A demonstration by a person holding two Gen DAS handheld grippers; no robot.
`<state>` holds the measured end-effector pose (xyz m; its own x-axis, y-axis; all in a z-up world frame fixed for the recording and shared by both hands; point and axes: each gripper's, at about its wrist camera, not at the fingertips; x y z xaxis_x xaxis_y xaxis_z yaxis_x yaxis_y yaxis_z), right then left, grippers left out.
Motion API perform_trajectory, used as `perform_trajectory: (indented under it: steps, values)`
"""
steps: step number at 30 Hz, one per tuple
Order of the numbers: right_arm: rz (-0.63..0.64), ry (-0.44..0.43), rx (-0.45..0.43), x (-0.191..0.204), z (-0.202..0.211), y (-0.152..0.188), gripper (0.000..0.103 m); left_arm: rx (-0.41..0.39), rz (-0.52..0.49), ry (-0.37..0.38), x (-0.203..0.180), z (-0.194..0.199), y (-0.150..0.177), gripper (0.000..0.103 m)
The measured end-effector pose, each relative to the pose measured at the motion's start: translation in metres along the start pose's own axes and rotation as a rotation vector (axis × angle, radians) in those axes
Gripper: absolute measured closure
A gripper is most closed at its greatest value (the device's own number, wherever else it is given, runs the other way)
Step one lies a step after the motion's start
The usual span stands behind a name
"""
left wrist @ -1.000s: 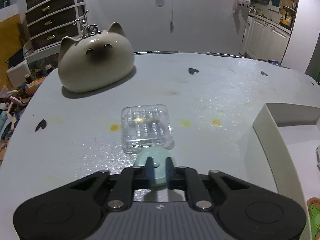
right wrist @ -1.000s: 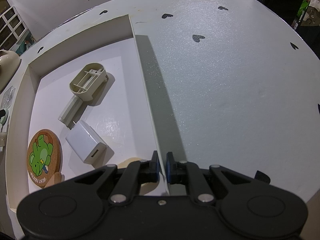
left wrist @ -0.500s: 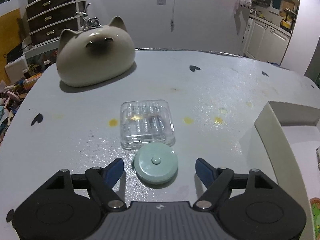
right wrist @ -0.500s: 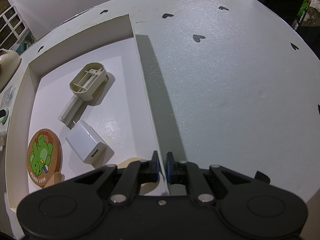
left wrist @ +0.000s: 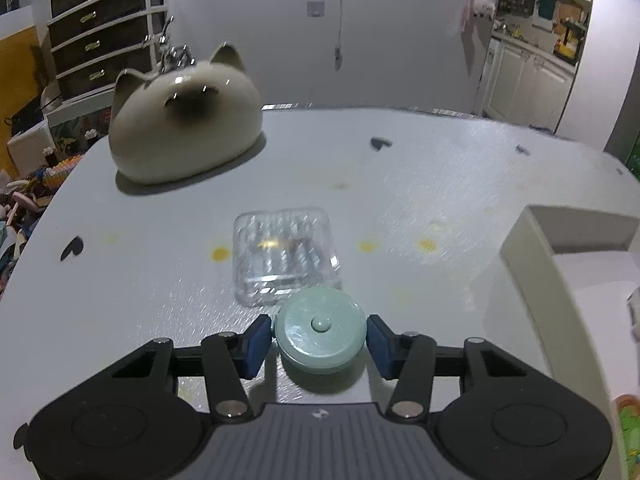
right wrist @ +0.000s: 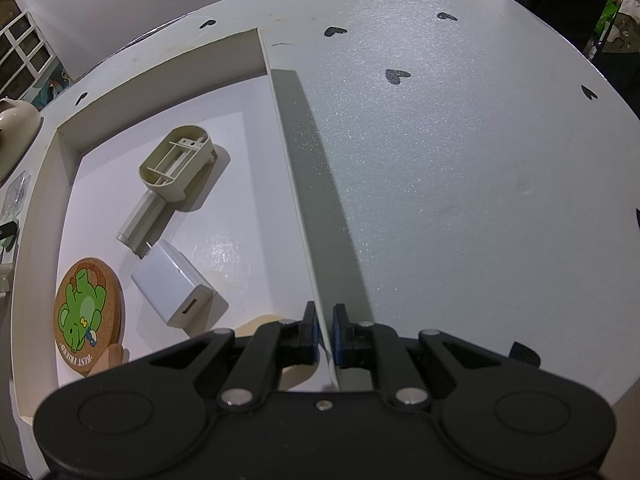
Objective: Organize rigid objects
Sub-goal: 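Grasp the mint-green tape measure with the left tool and lift, then carry the tape measure with the left tool into the tray and release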
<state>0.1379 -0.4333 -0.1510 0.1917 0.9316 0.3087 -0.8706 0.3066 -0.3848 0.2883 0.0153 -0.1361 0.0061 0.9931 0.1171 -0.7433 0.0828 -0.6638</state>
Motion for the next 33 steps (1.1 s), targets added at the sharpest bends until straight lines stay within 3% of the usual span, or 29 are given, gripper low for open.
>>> perform_trajectory:
  steps: [9,18,25,33]
  values:
    - [-0.001,0.001,0.0,0.0,0.0,0.0,0.094,-0.108,-0.047,0.175,-0.035,0.049,-0.02,0.051]
    - [-0.003,0.0,0.001,0.0,0.0,-0.001,0.094,-0.162,-0.219,0.353,-0.109,0.084,-0.014,0.051]
    - [-0.002,0.0,0.001,0.0,0.0,-0.001,0.094,-0.138,-0.33,0.392,-0.15,0.078,0.002,0.051]
    - [0.001,-0.003,-0.003,-0.001,0.001,-0.001,0.094,-0.093,-0.414,0.387,-0.175,0.064,0.01,0.051]
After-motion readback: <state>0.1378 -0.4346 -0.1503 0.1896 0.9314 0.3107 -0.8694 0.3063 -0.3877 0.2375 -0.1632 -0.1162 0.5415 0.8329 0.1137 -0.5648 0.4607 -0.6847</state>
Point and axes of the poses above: each gripper's, at about its wrist camera, not at the fingertips, and z roughly against the way its jaws point, x to its left, y to its underside, and after that the axes turned 11 degrees about -y, right-handed
